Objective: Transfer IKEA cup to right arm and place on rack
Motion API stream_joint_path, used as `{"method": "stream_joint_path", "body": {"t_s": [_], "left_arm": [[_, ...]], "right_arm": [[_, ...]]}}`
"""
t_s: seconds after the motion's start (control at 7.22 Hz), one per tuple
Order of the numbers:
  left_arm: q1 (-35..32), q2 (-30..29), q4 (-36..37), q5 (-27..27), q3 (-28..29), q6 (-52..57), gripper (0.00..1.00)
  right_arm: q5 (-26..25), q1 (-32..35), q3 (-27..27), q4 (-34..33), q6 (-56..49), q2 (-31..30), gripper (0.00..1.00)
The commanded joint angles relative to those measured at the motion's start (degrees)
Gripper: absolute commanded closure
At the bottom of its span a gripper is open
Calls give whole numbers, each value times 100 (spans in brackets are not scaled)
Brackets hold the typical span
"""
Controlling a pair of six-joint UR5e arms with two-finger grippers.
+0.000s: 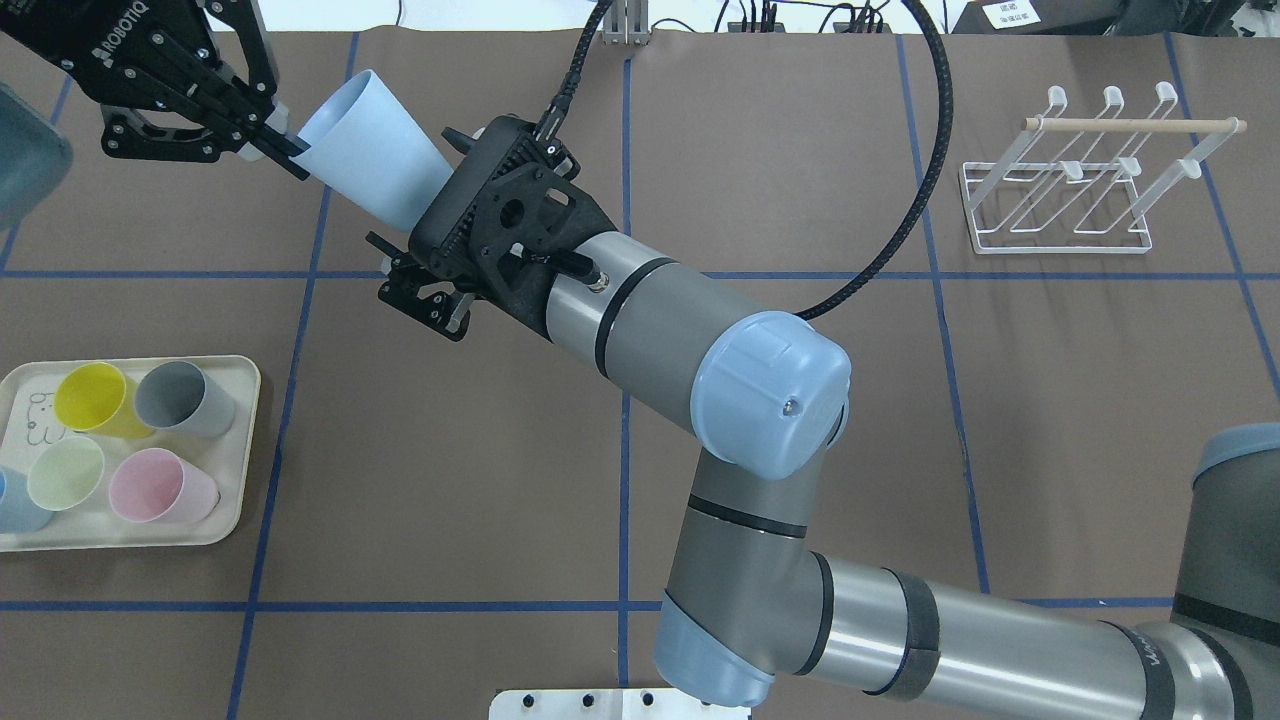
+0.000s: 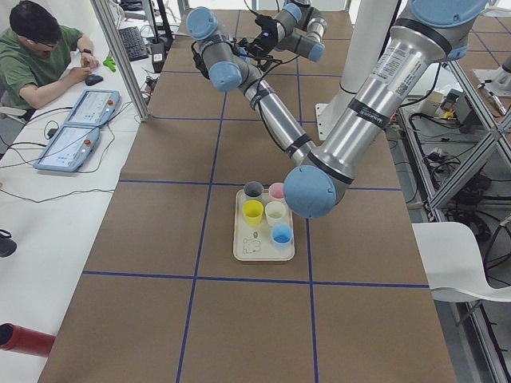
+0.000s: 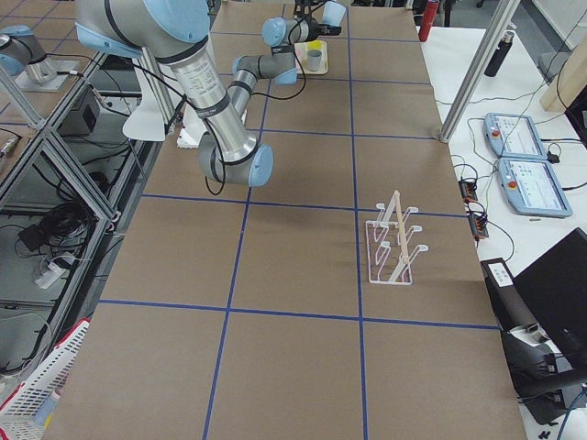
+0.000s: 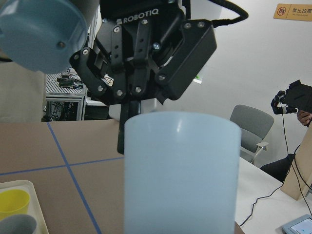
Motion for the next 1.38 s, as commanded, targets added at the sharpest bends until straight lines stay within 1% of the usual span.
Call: {"method": "stream_joint_path", "body": {"t_s": [0.0,0.55,0.69,0.83,0.97,1.11,1.25], "left_arm": [[0,-6,-5,0,4,0,100],[9,-6,4,0,4,0,100],[9,-6,-5,9,4,0,100],[9,-6,4,9,4,0,100],[9,-6,4,9,4,0,100],[9,-6,4,9,4,0,100],[18,-15,-5,9,13,-17,92]], "right_arm": [[0,-31,9,0,-26,-1,6],[-9,-32,18,-9,-87,8,9],[-61,-40,27,0,-87,8,9],[-140,-66,27,-9,-122,8,11],[-149,-67,27,-17,-166,8,20],[-236,-75,27,-44,-193,-1,34],[-350,-136,27,-61,-219,-18,47]]}}
